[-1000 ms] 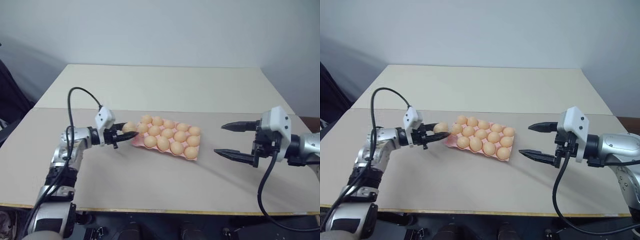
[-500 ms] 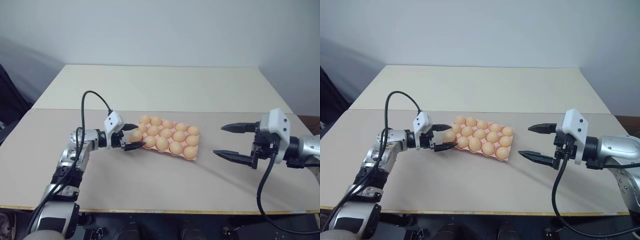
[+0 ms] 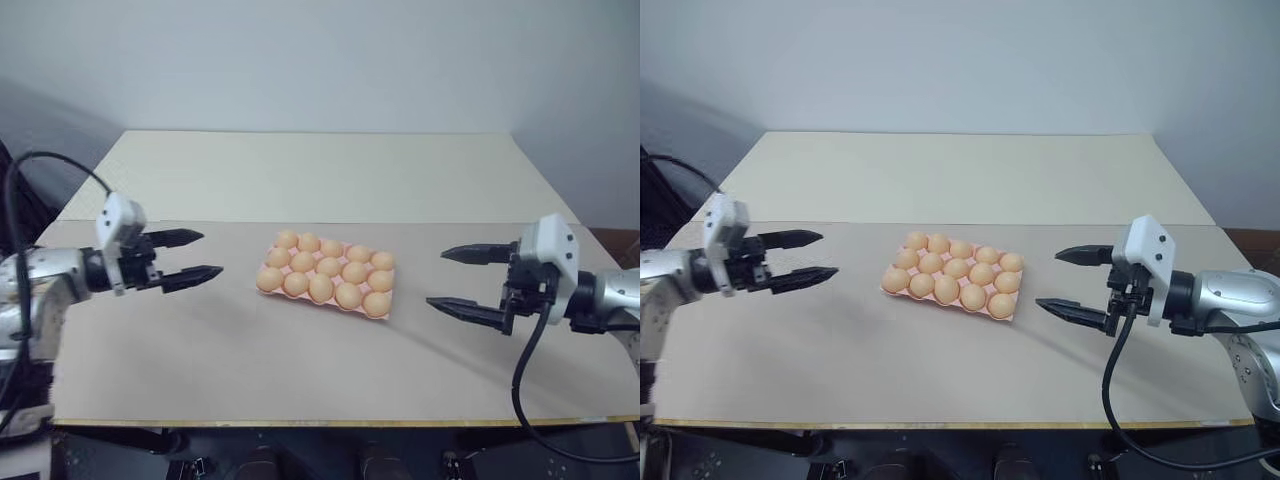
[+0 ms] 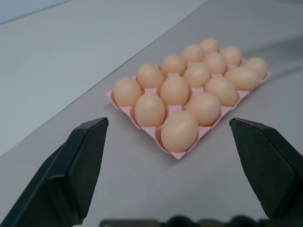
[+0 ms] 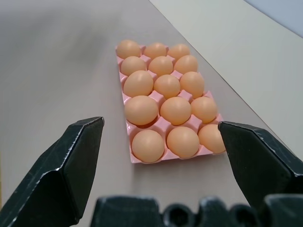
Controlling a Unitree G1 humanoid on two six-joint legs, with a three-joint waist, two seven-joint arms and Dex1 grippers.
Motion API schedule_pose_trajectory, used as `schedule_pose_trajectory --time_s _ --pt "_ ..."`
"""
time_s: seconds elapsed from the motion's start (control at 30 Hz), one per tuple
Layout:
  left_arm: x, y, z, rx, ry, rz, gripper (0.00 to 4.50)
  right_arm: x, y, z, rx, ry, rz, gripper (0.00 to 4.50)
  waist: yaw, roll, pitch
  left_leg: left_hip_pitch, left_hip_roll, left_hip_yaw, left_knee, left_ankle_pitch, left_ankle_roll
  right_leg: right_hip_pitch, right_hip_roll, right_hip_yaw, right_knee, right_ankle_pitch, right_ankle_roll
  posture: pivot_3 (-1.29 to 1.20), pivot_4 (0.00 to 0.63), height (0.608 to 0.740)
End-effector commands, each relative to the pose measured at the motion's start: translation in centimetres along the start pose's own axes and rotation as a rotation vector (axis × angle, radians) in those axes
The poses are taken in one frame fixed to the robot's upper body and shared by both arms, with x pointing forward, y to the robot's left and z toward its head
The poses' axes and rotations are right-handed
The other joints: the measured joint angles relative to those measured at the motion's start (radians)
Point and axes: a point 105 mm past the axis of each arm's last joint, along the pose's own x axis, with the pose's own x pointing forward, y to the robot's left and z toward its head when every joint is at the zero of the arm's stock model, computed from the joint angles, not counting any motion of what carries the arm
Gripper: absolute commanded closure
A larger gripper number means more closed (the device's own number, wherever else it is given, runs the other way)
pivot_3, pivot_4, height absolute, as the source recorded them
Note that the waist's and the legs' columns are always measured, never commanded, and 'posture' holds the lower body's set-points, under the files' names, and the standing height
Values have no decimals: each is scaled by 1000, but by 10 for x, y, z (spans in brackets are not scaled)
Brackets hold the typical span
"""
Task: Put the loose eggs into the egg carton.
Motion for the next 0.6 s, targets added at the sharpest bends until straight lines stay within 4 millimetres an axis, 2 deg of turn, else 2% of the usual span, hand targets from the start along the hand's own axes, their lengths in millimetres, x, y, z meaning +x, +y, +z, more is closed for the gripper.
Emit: schedule_pose_trajectory --time_s 0.03,0.27,0.6 --pt "-16 -12 19 38 -28 36 42 -2 3 2 -15 -23 7 0 2 0 0 0 0 0 0 0 0 0 0 0 0 0 0 0 150 740" --pt "-28 -27 20 -14 -64 125 42 -2 -2 2 -16 -28 -15 0 -1 0 0 3 0 0 0 0 0 2 0 0 0 0 0 0 150 740" --pt "-29 -36 22 -19 -64 98 42 -1 -1 3 -16 -25 1 0 -2 0 0 3 0 0 -1 0 0 3 0 0 -1 0 0 0 150 740"
